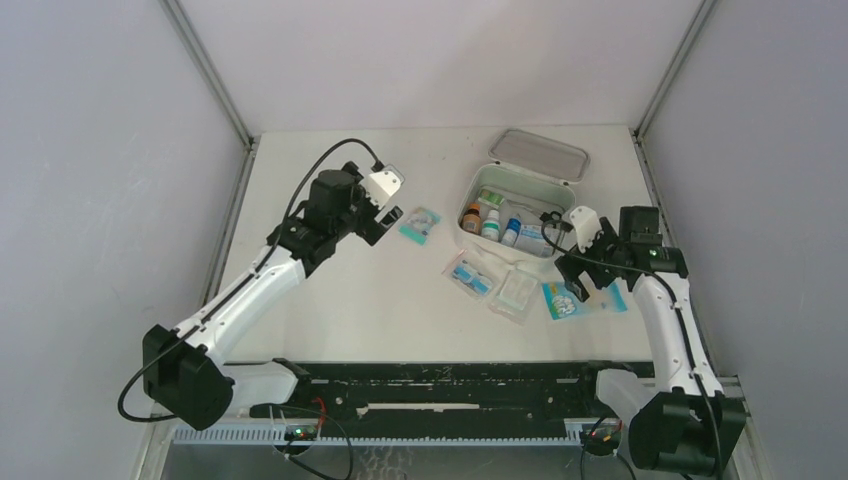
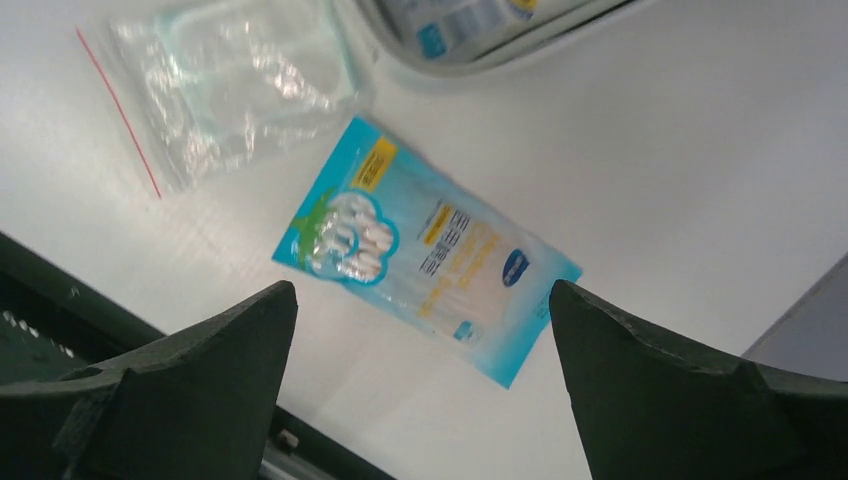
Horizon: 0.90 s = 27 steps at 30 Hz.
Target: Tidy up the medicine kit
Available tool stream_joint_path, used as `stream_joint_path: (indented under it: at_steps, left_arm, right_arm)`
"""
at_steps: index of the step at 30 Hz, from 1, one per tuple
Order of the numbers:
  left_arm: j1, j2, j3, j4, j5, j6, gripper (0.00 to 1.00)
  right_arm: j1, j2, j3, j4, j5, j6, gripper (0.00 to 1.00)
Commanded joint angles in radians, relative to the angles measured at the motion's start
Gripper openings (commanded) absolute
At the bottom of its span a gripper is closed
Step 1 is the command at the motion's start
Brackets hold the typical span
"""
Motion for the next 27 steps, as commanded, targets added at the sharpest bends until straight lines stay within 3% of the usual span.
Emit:
stream_joint_path:
  at_steps: [1, 15, 27]
  left_arm:
    - [0.006, -0.037, -0.019, 0.026, 0.032, -0.015, 1.00]
    - [0.006, -0.008, -0.023, 0.027, 0.015, 0.014, 1.00]
    - [0.005, 0.023, -0.015, 0.022, 0.004, 0.031, 1.00]
  right_arm:
    - [-0.002, 0.017, -0.048, -0.056, 0.037, -0.160, 0.96]
    - [0.063, 0.195, -0.202, 0.148, 0.139, -0.228, 0.89]
    - [0.164, 0.316, -0.211, 0.190, 0.126, -0.115, 0.62]
